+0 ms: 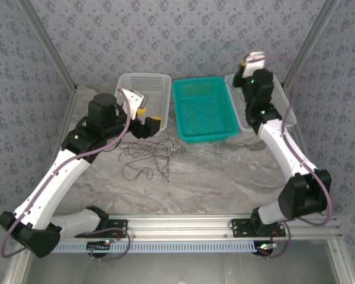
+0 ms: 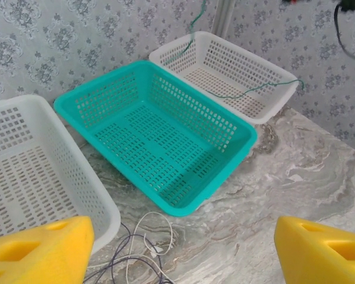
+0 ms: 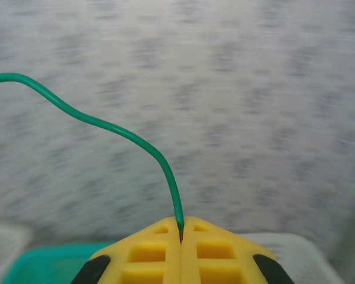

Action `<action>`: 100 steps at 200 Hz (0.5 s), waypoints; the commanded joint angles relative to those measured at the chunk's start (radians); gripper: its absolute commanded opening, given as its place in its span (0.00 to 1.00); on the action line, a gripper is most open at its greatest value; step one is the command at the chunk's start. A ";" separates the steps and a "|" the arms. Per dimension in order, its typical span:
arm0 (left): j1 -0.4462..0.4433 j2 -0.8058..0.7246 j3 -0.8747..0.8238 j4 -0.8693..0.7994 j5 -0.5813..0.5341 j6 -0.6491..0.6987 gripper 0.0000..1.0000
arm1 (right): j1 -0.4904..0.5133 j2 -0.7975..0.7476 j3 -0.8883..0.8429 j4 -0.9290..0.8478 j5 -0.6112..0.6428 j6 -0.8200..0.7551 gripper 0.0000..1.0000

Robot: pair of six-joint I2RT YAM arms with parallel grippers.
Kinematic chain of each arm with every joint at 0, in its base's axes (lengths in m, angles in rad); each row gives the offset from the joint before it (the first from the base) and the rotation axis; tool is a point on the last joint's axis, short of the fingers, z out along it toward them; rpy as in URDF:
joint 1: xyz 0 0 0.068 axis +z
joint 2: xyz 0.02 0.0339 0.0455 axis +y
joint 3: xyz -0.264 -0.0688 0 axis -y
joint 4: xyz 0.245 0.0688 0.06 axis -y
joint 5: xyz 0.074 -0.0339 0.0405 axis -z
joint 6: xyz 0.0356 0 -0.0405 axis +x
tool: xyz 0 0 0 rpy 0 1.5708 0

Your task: Untangle the cables

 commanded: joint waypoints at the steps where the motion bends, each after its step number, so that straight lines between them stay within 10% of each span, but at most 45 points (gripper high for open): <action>1: -0.005 -0.011 -0.015 0.041 -0.023 -0.003 0.80 | -0.077 0.095 0.051 -0.099 0.261 0.122 0.00; 56: -0.005 -0.010 -0.037 0.040 -0.029 -0.011 0.80 | -0.224 0.284 0.130 -0.247 0.234 0.280 0.04; 78: -0.005 -0.001 -0.042 0.044 -0.032 -0.025 0.80 | -0.238 0.334 0.250 -0.468 0.178 0.392 0.96; 100: -0.005 0.007 -0.058 0.043 -0.045 -0.084 0.80 | -0.231 0.314 0.263 -0.511 0.214 0.422 1.00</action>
